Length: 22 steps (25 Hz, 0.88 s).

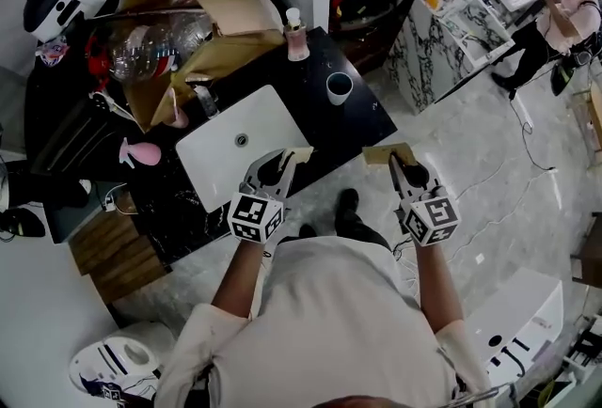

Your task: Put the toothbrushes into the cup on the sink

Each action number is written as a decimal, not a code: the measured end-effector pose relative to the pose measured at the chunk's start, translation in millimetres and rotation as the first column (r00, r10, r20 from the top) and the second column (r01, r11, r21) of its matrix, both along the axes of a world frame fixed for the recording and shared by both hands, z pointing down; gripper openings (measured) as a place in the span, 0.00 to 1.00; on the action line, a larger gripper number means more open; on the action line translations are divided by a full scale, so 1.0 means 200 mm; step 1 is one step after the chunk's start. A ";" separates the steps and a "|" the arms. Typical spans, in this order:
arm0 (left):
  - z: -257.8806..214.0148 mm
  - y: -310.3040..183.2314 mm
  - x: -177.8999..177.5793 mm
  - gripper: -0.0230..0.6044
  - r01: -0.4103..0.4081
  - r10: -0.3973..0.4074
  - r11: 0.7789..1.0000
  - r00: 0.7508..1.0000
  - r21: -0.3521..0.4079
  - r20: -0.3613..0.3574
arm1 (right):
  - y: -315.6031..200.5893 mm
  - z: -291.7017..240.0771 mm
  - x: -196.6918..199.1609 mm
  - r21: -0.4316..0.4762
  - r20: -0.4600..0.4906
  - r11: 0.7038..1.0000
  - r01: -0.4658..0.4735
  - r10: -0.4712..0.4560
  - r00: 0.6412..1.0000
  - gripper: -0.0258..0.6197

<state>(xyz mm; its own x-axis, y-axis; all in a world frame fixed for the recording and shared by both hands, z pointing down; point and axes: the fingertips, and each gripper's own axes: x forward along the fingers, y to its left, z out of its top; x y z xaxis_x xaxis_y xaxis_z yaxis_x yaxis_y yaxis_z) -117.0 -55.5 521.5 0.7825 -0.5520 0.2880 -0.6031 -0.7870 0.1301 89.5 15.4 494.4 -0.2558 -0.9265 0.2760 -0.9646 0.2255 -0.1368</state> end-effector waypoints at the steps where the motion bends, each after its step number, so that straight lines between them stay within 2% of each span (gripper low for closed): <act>1: 0.01 -0.02 0.01 0.10 0.008 -0.008 1.000 1.000 -0.004 0.002 | -0.03 0.01 0.01 -0.004 0.002 1.000 0.008 -0.008 1.000 0.15; 12: 0.03 -0.21 0.14 0.10 0.105 -0.105 0.994 0.994 -0.016 0.028 | -0.38 0.02 0.17 -0.007 0.008 0.991 0.132 -0.132 0.991 0.15; 22: 0.06 -0.32 0.33 0.10 0.199 -0.198 0.980 0.979 -0.019 0.049 | -0.64 0.04 0.34 0.001 0.016 0.969 0.246 -0.246 0.969 0.15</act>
